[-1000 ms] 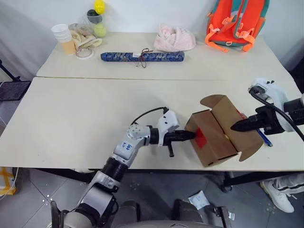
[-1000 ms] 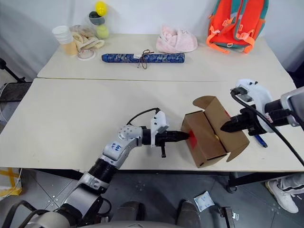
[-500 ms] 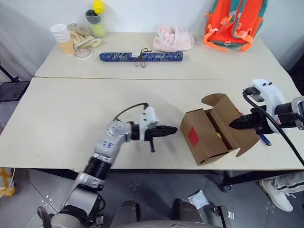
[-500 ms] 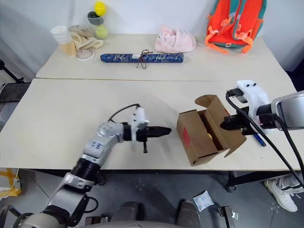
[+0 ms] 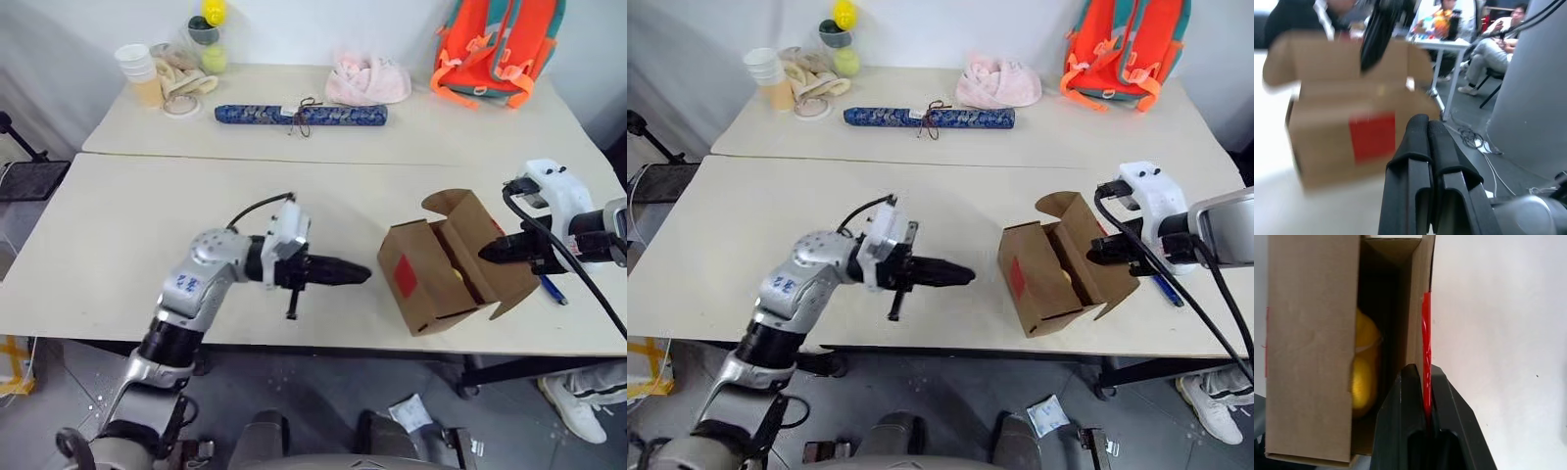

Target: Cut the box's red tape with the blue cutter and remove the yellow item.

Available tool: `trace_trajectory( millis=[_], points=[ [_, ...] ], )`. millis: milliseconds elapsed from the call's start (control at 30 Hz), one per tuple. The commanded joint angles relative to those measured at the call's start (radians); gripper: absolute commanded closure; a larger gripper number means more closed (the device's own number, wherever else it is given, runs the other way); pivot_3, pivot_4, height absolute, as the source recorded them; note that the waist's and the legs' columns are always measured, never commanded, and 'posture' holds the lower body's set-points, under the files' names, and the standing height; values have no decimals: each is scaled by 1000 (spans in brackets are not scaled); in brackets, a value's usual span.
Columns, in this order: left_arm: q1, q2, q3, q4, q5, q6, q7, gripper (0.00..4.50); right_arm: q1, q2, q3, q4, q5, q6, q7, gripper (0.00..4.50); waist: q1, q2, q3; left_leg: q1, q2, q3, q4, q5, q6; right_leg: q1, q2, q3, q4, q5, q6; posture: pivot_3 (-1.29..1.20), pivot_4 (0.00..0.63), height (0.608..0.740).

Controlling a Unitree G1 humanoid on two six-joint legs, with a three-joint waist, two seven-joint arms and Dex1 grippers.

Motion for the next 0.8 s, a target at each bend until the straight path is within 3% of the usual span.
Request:
trace_trajectory(
  millis=[33,300,500,800],
  points=[
    [-73,-53,-91,30,66,25,40,4500,12,-17,-48,-14,16,-25,-6,4473,-1,0,0,0,0,0,0,0,0,0,0,0,0,0,0,0,150,740],
    [-142,-166,-236,81,187,16,103,4500,74,6,-78,-35,16,-81,-42,4473,-5,0,0,0,0,1,0,0,0,0,0,0,0,0,0,0,150,740],
    [-147,-245,-245,122,243,5,186,4500,112,29,-98,-59,16,-111,-61,4473,-2,0,0,0,0,1,0,0,0,0,0,0,0,0,0,0,150,740],
    [-114,-129,-251,67,257,64,132,4500,124,7,-114,-50,12,-106,-62,4473,-2,0,0,0,0,1,0,0,0,0,0,0,0,0,0,0,150,740]
  ],
)
